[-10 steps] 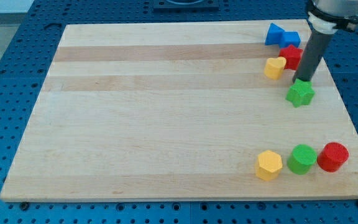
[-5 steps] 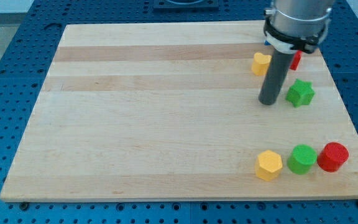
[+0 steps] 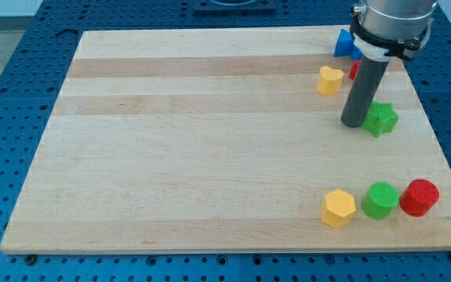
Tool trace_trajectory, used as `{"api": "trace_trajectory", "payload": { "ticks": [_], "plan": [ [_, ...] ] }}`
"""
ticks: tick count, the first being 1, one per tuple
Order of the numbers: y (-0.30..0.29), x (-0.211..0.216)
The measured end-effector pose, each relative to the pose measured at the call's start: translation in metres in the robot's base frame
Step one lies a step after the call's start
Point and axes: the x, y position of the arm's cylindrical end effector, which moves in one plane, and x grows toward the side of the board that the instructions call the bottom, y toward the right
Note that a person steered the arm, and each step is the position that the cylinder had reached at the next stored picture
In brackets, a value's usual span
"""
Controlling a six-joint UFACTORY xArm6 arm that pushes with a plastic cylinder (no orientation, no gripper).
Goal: Move the green star above the red circle
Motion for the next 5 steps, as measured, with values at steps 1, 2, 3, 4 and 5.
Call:
{"api": "trace_trajectory", "payload": {
  "ticks": [1,2,3,4,5],
  "plan": [
    [0.001,-0.038],
    [0.025,-0.055],
    [0.032,-0.029],
    [0.032,0.007],
    [0.032,0.021]
  ]
}}
